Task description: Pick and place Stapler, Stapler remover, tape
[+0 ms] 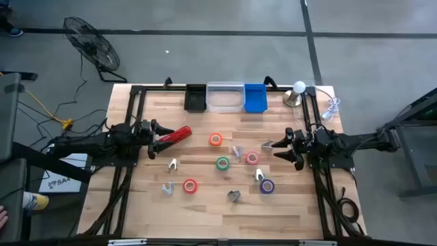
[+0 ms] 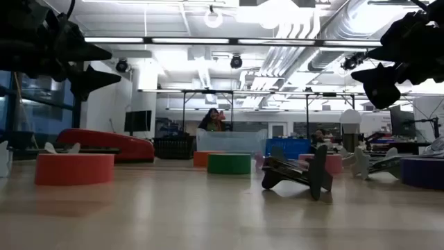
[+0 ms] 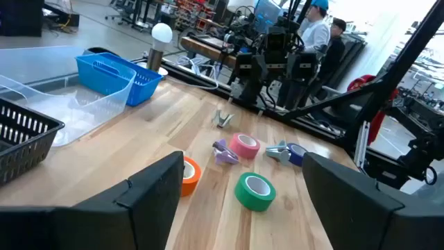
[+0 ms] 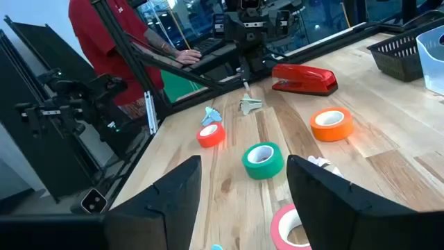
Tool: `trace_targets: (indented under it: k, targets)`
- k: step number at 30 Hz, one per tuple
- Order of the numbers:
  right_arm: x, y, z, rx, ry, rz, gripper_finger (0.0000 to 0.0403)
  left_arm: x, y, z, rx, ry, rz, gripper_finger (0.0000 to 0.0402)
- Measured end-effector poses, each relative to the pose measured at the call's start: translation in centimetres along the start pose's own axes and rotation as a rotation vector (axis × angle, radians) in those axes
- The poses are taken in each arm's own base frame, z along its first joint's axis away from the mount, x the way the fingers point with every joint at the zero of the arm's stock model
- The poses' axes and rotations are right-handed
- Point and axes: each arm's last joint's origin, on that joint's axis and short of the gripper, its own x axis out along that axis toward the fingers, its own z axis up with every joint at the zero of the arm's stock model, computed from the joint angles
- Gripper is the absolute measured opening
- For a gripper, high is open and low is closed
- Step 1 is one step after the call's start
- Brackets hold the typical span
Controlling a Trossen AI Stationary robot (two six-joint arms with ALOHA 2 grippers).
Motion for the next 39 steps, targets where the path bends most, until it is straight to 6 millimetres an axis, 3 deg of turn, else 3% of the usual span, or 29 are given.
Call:
trace_targets:
  k: [39]
  targets:
    - [0.0,-0.01,-0.01,0.0,0.0,0.0,0.0204,0.0,-0.01,0.01,0.0,-0.001,0.0,0.0291]
